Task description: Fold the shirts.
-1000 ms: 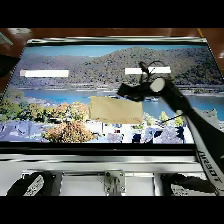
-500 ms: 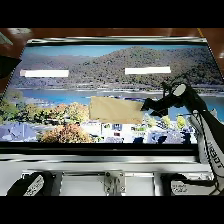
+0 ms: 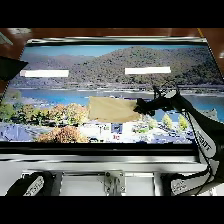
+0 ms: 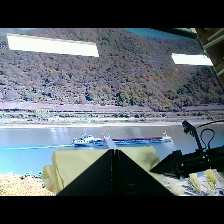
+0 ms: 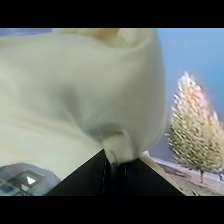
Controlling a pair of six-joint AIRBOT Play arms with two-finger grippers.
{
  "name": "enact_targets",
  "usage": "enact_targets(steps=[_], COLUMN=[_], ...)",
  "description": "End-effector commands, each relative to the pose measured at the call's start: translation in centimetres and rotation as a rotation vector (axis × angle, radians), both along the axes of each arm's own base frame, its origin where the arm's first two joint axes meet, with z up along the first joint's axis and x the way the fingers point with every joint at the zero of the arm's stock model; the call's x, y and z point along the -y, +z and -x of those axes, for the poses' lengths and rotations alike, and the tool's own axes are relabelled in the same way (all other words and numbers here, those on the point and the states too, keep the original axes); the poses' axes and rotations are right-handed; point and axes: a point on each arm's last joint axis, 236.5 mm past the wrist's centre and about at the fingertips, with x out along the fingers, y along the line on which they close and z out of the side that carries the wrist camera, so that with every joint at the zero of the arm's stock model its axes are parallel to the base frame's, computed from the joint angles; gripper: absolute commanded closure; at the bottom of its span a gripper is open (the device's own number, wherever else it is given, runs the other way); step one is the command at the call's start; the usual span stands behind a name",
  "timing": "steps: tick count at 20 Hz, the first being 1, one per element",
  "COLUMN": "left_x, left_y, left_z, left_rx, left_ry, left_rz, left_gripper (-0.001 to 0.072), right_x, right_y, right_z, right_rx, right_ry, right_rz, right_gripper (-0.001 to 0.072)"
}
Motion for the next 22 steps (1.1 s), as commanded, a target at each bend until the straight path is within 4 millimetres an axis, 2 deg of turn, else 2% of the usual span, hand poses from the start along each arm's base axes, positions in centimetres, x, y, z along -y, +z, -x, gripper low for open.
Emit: enact_targets(steps=[1, 2, 4, 6, 7, 10, 12, 15, 18, 20, 22], left_x=[0.7, 0.8, 1.1, 1.0, 0.8, 0.9, 0.9, 1.2, 1.8, 2.1, 2.1], left_y=[-0.4, -0.5, -0.9, -1.1, -1.2, -1.4, -1.4, -1.9, -2.7, -3.1, -3.2], left_z=[-0.1, -0.2, -0.4, -0.5, -0.6, -0.4, -0.4, 0.1, 1.1, 1.6, 1.7], left_rx=[-0.01, -0.014, -0.024, -0.029, -0.031, -0.037, -0.038, -0.063, -0.102, -0.123, -0.128], left_ry=[-0.02, -0.025, -0.034, -0.031, -0.027, -0.032, -0.033, -0.057, -0.095, -0.116, -0.12], left_rz=[0.001, 0.002, 0.004, -0.001, -0.011, -0.014, -0.014, -0.02, -0.03, -0.035, -0.036], left_gripper=[0.067, 0.067, 0.067, 0.067, 0.067, 0.067, 0.067, 0.067, 0.067, 0.067, 0.067], right_x=[0.7, 2.3, 7.2, 13.2, 16.9, 27.4, 32.7, 38.2, 42.0, 44.0, 44.2], right_y=[5.3, 7.9, 13.3, 17.2, 18.7, 20.9, 21.3, 20.9, 21.0, 21.7, 23.8], right_z=[-1.5, -2.3, -3.2, -2.8, -2.0, 2.2, 5.3, 9.5, 12.2, 12.7, 10.7], right_rx=[0.167, 0.215, 0.307, 0.352, 0.363, 0.349, 0.319, 0.263, 0.252, 0.28, 0.382], right_ry=[0.127, 0.11, 0.036, -0.097, -0.18, -0.416, -0.546, -0.687, -0.81, -0.906, -0.966], right_rz=[-0.061, -0.063, -0.054, -0.015, 0.025, 0.191, 0.275, 0.339, 0.368, 0.362, 0.277], right_gripper=[0.0655, 0.0655, 0.0655, 0.0655, 0.0655, 0.0655, 0.0655, 0.0655, 0.0655, 0.0655, 0.0655])
